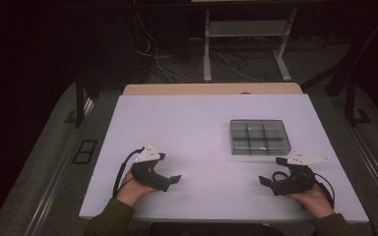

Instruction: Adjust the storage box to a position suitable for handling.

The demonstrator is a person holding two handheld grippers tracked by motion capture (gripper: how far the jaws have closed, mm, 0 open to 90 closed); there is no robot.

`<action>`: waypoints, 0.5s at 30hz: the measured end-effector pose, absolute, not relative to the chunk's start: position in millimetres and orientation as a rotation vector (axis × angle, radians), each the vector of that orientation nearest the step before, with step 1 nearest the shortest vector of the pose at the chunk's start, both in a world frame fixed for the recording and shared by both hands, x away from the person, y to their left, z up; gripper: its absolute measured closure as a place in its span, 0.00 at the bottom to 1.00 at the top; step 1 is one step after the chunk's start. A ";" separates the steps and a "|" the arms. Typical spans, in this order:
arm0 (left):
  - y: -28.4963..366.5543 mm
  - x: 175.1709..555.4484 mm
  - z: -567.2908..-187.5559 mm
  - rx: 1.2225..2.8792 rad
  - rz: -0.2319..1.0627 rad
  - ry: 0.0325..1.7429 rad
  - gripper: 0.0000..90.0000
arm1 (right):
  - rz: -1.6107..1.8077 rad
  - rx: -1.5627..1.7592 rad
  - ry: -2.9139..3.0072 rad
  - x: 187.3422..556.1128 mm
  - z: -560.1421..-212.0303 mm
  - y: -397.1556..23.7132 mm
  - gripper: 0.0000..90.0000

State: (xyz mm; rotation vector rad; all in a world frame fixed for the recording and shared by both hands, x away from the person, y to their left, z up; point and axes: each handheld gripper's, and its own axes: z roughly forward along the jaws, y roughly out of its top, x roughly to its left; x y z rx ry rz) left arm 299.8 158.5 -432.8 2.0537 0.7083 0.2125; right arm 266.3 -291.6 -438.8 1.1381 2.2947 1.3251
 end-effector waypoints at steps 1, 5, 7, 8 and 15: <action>158.5 299.6 -432.9 2.053 0.212 0.707 0.00 | 1.326 1.134 2.296 266.6 -438.6 -291.8 0.00; 158.8 298.8 -432.3 2.039 0.221 0.713 0.00 | 1.327 1.136 2.292 267.6 -436.8 -292.9 0.00; 160.2 299.6 -432.2 2.037 0.230 0.722 0.00 | 1.330 1.131 2.289 268.0 -435.7 -293.9 0.00; 160.2 299.6 -432.2 2.037 0.230 0.722 0.00 | 1.329 1.132 2.289 268.1 -435.1 -294.2 0.00; 163.4 298.5 -431.0 2.014 0.233 0.719 0.00 | 1.325 1.140 2.281 269.9 -431.7 -296.4 0.00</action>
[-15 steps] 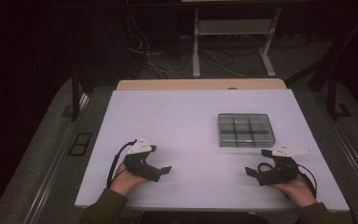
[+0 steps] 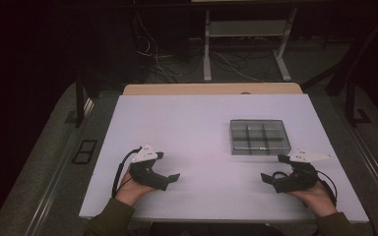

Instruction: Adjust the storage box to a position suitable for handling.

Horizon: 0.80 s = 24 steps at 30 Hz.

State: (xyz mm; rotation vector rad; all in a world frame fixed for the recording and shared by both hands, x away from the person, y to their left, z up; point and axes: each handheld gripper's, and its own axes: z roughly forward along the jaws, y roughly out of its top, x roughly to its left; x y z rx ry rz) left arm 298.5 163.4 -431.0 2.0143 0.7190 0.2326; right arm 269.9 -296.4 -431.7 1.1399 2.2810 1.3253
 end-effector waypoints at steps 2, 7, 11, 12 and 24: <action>165.3 298.6 -430.9 1.997 0.227 0.718 0.00 | 1.320 1.131 2.284 270.4 -430.3 -296.5 0.00; 168.6 298.5 -430.3 1.993 0.220 0.726 0.00 | 1.316 1.117 2.297 272.0 -428.7 -297.5 0.00; 168.7 298.0 -429.0 1.991 0.232 0.726 0.00 | 1.313 1.110 2.299 272.5 -426.7 -299.4 0.00; 168.2 297.3 -429.3 1.993 0.230 0.727 0.00 | 1.315 1.110 2.296 272.7 -426.0 -299.6 0.00; 166.2 296.5 -431.0 2.001 0.232 0.719 0.00 | 1.329 1.112 2.276 275.5 -422.4 -301.4 0.00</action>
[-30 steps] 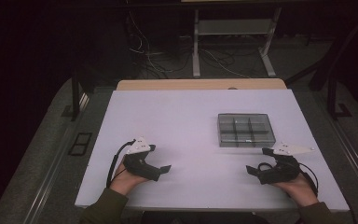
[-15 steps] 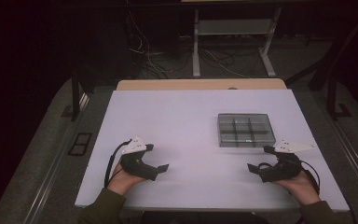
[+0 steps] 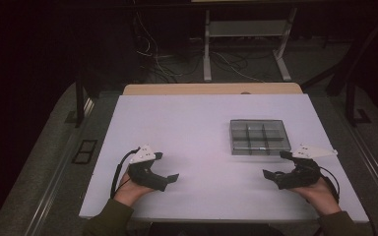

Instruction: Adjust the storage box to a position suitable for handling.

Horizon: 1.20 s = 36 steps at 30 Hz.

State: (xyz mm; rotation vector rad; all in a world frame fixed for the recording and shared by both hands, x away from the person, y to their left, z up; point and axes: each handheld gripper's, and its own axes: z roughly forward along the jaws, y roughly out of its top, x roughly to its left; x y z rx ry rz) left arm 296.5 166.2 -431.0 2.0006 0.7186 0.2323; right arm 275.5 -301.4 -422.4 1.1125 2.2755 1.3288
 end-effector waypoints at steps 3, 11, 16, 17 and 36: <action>165.3 296.5 -431.5 2.002 0.236 0.721 0.00 | 1.336 1.111 2.264 276.6 -421.4 -302.4 0.00; 164.9 295.8 -431.3 2.001 0.240 0.725 0.00 | 1.350 1.116 2.248 280.7 -417.7 -306.5 0.00; 164.1 295.3 -431.3 2.004 0.242 0.718 0.00 | 1.355 1.127 2.248 285.5 -414.7 -310.3 0.00; 164.2 295.3 -431.3 2.003 0.244 0.718 0.00 | 1.354 1.131 2.249 286.0 -414.4 -310.7 0.00; 162.8 295.5 -431.7 2.012 0.228 0.727 0.00 | 1.373 1.157 2.225 300.1 -407.5 -321.4 0.00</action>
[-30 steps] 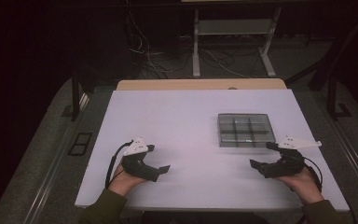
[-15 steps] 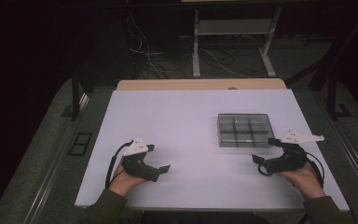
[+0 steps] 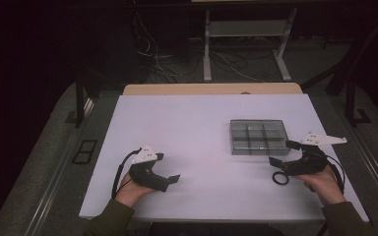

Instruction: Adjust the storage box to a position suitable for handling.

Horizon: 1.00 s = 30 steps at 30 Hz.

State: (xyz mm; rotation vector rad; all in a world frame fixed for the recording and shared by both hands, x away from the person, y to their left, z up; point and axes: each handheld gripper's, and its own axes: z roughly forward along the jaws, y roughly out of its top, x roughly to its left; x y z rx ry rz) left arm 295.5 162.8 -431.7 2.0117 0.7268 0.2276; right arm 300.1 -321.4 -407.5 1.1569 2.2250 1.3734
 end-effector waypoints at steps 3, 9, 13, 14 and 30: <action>162.7 295.6 -432.2 2.012 0.220 0.732 0.00 | 1.375 1.163 2.217 303.5 -407.0 -323.8 0.00; 162.0 295.2 -432.3 2.018 0.229 0.725 0.00 | 1.368 1.173 2.215 309.1 -405.6 -326.5 0.00; 162.2 294.3 -431.5 2.009 0.240 0.723 0.00 | 1.363 1.176 2.215 313.2 -405.2 -328.1 0.00; 162.2 294.3 -431.6 2.009 0.236 0.723 0.00 | 1.362 1.173 2.213 314.4 -404.9 -328.6 0.00; 163.1 294.6 -431.0 1.997 0.233 0.723 0.00 | 1.323 1.194 2.185 334.9 -399.4 -336.1 0.00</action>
